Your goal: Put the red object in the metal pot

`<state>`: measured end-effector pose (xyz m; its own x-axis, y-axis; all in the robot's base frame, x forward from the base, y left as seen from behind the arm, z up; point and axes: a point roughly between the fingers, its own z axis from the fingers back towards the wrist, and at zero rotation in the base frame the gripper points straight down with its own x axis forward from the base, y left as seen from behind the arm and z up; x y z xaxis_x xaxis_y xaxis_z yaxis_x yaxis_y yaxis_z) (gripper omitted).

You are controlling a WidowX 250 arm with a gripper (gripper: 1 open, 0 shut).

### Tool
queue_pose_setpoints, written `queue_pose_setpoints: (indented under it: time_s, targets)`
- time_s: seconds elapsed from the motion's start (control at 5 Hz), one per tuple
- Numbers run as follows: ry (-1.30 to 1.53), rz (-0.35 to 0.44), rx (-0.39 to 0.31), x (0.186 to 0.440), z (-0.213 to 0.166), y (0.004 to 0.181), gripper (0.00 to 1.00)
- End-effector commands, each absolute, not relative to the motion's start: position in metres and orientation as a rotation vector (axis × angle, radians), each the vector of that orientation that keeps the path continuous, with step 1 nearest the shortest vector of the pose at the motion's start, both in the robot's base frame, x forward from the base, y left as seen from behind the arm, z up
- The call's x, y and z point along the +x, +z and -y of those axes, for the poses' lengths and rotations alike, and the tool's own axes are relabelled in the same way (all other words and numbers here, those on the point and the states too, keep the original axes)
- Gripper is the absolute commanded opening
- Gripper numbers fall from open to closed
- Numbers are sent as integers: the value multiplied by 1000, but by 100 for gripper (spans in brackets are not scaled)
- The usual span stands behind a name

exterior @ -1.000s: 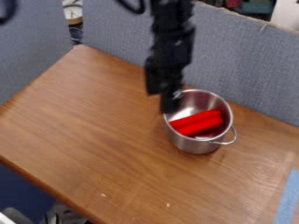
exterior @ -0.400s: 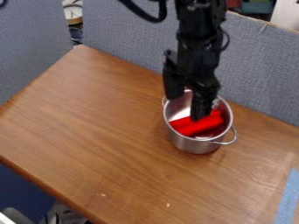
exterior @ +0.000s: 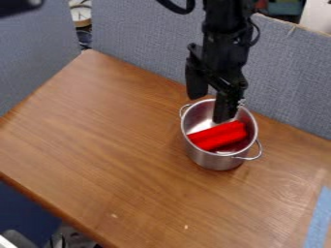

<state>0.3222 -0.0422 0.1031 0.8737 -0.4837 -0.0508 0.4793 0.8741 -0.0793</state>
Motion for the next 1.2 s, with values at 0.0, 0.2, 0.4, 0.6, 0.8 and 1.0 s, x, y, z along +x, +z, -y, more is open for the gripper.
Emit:
queue_pose_setpoints:
  time_s: [0.0, 0.2, 0.4, 0.6, 0.8, 1.0]
  targets:
    - [-392, -14, -54, 325, 16, 100, 100]
    - [-317, 9, -52, 317, -4, 90, 100]
    - [-330, 36, -36, 325, 3, 101, 100]
    - [-348, 32, -5, 337, 12, 110, 100]
    - [-505, 31, -16, 322, 40, 132, 100]
    - [-622, 22, -35, 320, 53, 134, 100]
